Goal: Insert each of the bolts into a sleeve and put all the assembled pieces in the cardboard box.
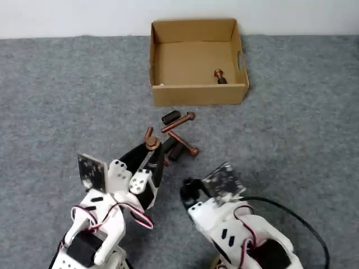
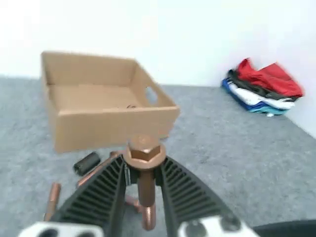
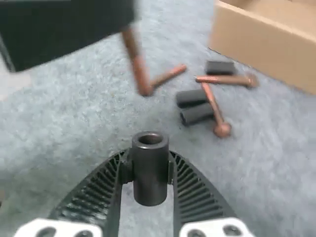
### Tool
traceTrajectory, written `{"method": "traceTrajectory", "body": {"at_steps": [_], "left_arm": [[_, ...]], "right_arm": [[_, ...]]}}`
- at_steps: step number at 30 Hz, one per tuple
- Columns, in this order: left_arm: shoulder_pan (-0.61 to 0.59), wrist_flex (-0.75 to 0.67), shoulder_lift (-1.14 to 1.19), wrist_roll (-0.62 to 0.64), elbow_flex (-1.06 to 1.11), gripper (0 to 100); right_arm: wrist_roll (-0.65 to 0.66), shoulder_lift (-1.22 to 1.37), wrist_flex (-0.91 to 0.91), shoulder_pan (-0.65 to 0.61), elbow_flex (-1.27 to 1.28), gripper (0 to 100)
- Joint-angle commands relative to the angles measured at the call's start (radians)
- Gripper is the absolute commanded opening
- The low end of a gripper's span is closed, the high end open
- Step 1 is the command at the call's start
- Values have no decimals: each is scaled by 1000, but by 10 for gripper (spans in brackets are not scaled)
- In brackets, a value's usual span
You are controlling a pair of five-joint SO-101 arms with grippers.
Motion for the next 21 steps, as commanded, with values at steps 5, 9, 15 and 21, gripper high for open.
{"method": "traceTrajectory", "body": {"at_steps": [5,9,15,21], "left_arm": [[69,-34,-26,115,-85,4],[69,-2,-26,118,-110,4],[71,97,-28,120,-142,4],[129,109,-26,120,-173,4]], "right_arm": [[153,-1,-160,-33,60,8],[167,-1,-180,-33,66,8],[167,-1,-180,-31,58,8],[167,-1,-225,-30,58,8]]}}
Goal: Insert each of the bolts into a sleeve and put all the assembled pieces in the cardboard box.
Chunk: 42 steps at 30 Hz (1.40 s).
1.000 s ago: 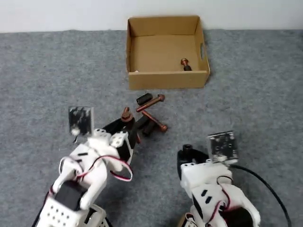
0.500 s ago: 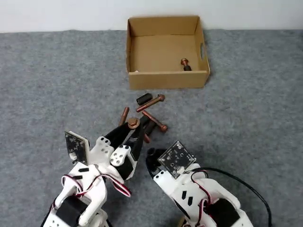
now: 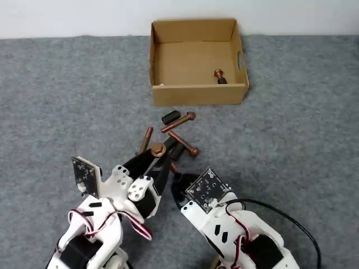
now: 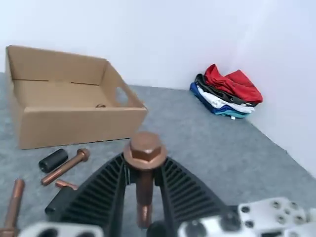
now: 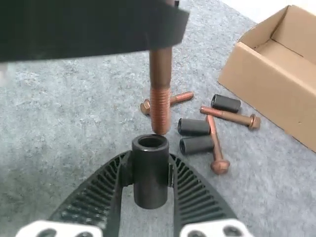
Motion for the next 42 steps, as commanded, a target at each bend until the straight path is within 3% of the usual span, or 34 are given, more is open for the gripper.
{"method": "traceTrajectory", "body": {"at_steps": [1,12,19,28,35,42], "left_arm": [[44,0,-12,12,-68,4],[38,14,-11,12,-71,4],[-52,0,-11,12,-140,4],[-49,167,-11,12,-220,4],[-6,175,-11,12,-202,4],[31,175,-11,12,-171,4]], "right_arm": [[11,-7,-67,-5,-18,8],[11,-7,-71,-5,-11,8],[11,-7,-71,-5,20,8],[23,-7,-81,-5,23,8],[140,-7,-165,-10,18,8],[155,-7,-163,-10,-3,8]]}}
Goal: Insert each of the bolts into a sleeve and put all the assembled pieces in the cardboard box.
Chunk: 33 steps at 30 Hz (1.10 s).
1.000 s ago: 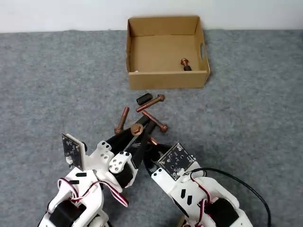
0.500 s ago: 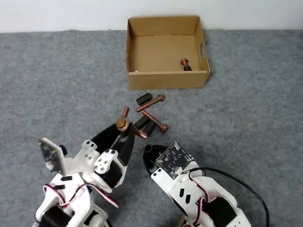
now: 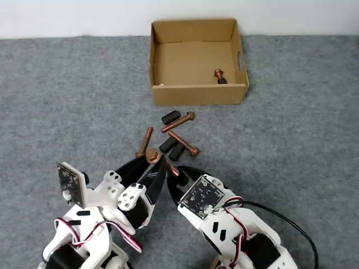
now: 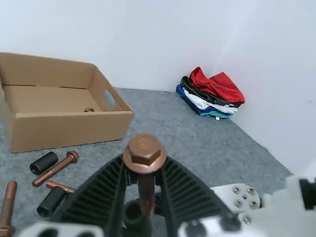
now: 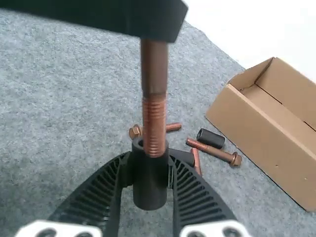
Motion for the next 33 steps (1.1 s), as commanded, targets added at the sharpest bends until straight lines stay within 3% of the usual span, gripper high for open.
{"method": "traceTrajectory", "body": {"at_steps": [1,11,21,33], "left_arm": [[8,3,-9,2,-4,4],[-71,3,-11,2,-19,4],[3,37,-8,2,-18,4],[-52,72,-8,-3,-19,4]], "right_arm": [[14,-7,-27,-10,-43,8],[12,-7,-22,-8,-51,8],[17,-7,-27,-10,-77,8],[17,-7,-27,-10,-86,8]]}}
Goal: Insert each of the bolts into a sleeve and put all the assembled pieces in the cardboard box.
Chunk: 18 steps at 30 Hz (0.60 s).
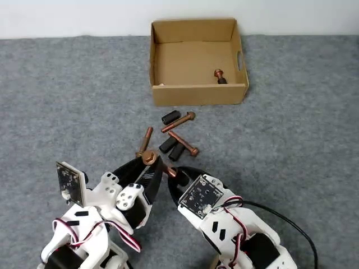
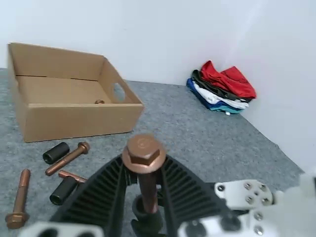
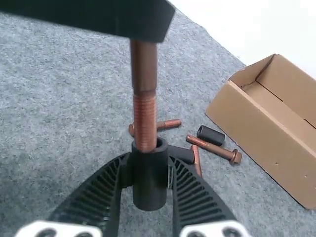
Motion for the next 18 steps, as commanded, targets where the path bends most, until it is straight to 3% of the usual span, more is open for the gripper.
{"method": "traceTrajectory", "body": {"at_steps": [1,12,18], "left_arm": [[-17,11,-2,-3,-16,4],[-15,9,-2,0,2,4],[75,-8,-2,0,25,4]], "right_arm": [[12,-8,-27,-10,-87,8],[72,-8,-85,-19,-87,8],[74,-8,-84,-110,-87,8]]}}
